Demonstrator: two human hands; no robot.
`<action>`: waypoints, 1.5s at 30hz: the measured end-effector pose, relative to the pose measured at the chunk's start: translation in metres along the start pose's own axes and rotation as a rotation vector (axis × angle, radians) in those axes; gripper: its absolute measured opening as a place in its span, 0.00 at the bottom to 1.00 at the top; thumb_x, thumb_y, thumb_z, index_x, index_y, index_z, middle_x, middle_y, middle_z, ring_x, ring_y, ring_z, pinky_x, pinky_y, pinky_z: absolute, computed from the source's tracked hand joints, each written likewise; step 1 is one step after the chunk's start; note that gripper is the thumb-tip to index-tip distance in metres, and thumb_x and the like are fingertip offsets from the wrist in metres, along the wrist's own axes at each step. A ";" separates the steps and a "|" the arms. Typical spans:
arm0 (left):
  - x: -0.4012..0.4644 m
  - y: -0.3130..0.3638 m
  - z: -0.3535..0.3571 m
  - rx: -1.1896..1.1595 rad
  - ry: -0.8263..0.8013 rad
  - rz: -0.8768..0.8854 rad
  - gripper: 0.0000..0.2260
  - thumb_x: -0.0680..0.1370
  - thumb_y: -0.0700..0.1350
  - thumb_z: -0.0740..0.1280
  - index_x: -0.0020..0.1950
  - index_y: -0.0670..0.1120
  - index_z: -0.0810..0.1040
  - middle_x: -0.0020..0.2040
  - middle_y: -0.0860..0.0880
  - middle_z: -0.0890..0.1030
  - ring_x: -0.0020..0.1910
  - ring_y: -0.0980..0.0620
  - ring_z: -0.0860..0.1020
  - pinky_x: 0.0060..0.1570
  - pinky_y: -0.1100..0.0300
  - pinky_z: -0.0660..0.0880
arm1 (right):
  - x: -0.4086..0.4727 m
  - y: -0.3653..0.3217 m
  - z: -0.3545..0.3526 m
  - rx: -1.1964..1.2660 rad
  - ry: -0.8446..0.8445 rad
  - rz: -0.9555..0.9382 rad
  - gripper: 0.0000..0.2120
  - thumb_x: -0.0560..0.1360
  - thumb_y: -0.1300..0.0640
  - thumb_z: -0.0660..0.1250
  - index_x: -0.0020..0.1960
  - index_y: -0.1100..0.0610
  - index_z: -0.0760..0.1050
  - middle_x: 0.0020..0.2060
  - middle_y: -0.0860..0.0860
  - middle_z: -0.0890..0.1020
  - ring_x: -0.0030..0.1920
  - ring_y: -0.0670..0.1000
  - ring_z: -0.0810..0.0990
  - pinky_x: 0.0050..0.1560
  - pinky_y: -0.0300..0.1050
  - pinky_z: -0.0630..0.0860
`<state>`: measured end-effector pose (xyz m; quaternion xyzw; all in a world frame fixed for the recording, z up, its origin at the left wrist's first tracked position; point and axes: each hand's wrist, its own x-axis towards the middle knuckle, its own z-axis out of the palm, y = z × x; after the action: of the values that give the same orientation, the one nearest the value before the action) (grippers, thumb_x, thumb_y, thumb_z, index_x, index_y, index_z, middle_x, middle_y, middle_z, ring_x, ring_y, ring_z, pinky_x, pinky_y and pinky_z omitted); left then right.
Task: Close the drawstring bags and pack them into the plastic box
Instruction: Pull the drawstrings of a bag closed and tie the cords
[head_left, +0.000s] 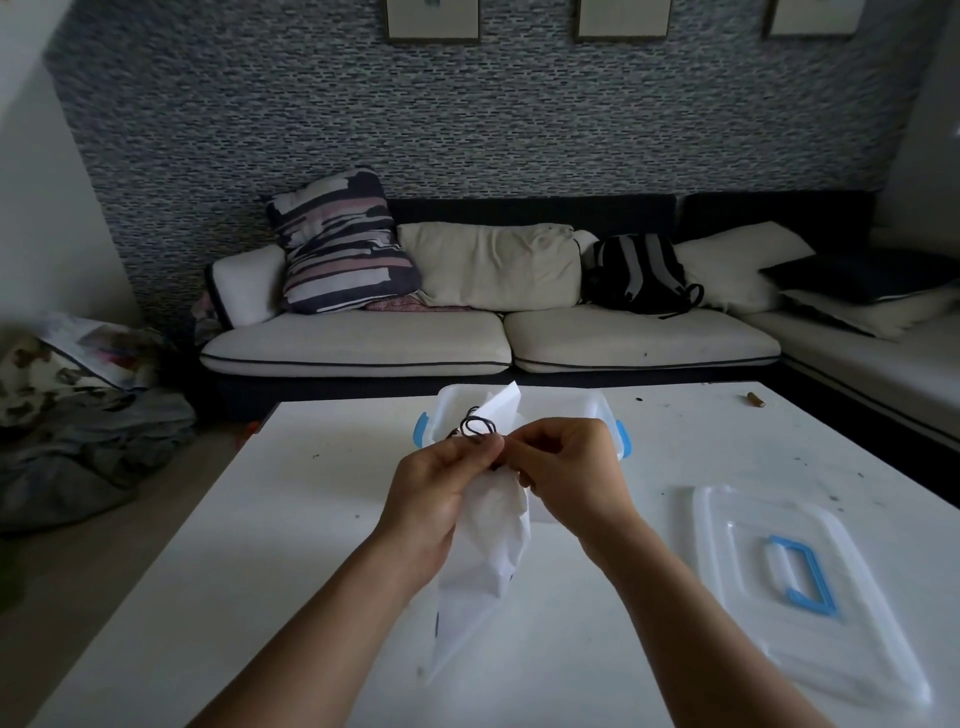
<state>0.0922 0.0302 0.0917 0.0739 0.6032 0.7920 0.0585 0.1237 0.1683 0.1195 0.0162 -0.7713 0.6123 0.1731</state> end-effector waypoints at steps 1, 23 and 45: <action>0.001 -0.001 -0.002 -0.001 0.011 -0.003 0.18 0.67 0.51 0.76 0.50 0.40 0.86 0.50 0.39 0.86 0.52 0.42 0.84 0.55 0.51 0.80 | 0.000 0.001 0.001 -0.031 -0.017 -0.020 0.09 0.73 0.60 0.74 0.34 0.58 0.84 0.26 0.49 0.81 0.26 0.43 0.74 0.31 0.34 0.71; 0.005 0.002 -0.002 0.164 0.048 0.252 0.04 0.80 0.40 0.68 0.47 0.41 0.81 0.42 0.46 0.85 0.44 0.51 0.83 0.53 0.56 0.78 | 0.009 0.011 -0.017 -0.103 -0.136 -0.103 0.03 0.75 0.59 0.73 0.46 0.57 0.86 0.44 0.46 0.87 0.48 0.46 0.84 0.51 0.36 0.77; -0.002 0.010 -0.008 0.474 -0.016 0.482 0.07 0.76 0.38 0.72 0.44 0.50 0.85 0.42 0.53 0.87 0.44 0.55 0.85 0.49 0.63 0.79 | 0.011 0.012 -0.029 0.101 -0.397 0.038 0.07 0.72 0.56 0.75 0.46 0.58 0.87 0.32 0.53 0.75 0.35 0.49 0.66 0.35 0.42 0.63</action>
<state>0.0928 0.0198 0.0989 0.2319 0.7353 0.6202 -0.1445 0.1183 0.2012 0.1173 0.1309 -0.7586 0.6382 0.0052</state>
